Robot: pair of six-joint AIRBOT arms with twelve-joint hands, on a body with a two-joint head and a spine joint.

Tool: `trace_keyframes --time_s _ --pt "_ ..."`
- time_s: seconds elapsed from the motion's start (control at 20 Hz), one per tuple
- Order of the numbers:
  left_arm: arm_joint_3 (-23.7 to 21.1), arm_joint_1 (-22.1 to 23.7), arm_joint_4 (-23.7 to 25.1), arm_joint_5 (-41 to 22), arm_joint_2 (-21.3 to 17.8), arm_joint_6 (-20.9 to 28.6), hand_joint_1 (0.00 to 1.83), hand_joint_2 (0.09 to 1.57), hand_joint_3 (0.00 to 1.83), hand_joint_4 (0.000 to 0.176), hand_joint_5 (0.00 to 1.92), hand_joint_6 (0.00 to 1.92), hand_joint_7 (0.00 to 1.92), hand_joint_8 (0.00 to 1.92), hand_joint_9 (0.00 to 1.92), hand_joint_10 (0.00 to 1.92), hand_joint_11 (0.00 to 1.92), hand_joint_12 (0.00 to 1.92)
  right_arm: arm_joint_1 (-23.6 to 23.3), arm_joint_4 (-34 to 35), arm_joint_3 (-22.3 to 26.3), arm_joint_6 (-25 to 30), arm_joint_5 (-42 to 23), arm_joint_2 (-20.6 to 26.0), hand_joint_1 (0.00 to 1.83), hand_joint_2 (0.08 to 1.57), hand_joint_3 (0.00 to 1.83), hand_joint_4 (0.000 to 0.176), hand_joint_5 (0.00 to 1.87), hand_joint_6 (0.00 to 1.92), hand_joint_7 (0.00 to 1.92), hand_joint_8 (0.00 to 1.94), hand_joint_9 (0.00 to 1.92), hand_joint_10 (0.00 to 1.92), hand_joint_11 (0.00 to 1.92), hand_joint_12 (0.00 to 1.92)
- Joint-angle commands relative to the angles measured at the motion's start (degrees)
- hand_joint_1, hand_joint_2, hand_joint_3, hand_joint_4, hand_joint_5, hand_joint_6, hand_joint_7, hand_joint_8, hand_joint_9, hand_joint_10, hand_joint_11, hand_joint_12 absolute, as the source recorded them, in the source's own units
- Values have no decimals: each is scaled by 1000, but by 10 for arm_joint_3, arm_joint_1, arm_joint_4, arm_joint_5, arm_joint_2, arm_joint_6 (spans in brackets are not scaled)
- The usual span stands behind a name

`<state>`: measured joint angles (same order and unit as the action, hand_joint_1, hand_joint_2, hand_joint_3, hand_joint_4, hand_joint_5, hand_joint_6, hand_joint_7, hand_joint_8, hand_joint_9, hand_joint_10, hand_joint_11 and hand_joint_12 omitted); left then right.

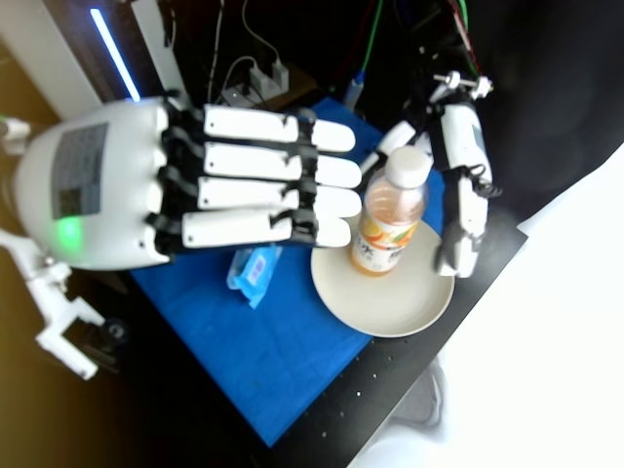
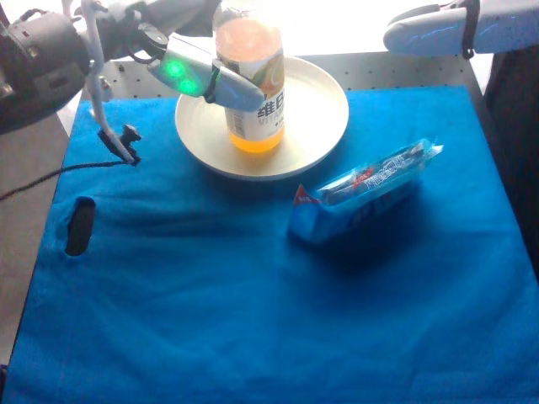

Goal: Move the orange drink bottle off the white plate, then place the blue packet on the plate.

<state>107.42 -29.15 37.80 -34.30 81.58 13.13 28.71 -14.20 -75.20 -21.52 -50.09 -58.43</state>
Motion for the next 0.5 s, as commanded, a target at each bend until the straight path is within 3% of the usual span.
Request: trace_keyframes --time_s 0.0,0.2,0.3,0.45 --pt "4 3 -34 -54 3 10 950 760 1 0 396 10 740 9 803 15 654 208 -10 22 0 3 -66 1 604 849 3 45 489 2 493 1 462 1 125 784" --pt "13 1 -37 -68 12 29 1126 853 4 0 506 8 782 2 835 3 693 318 -10 22 0 3 -67 1 610 851 0 47 488 0 477 1 464 2 124 847" --pt "13 1 -37 -71 14 29 1224 905 1 0 595 3 846 5 893 8 724 401 -10 22 0 3 -67 1 618 858 0 40 489 0 480 0 476 2 149 820" --pt "15 1 -39 -73 17 29 1173 1009 0 0 792 4 969 1 1016 5 792 658 -10 22 0 3 -67 1 630 843 0 47 494 1 489 3 456 0 120 804"
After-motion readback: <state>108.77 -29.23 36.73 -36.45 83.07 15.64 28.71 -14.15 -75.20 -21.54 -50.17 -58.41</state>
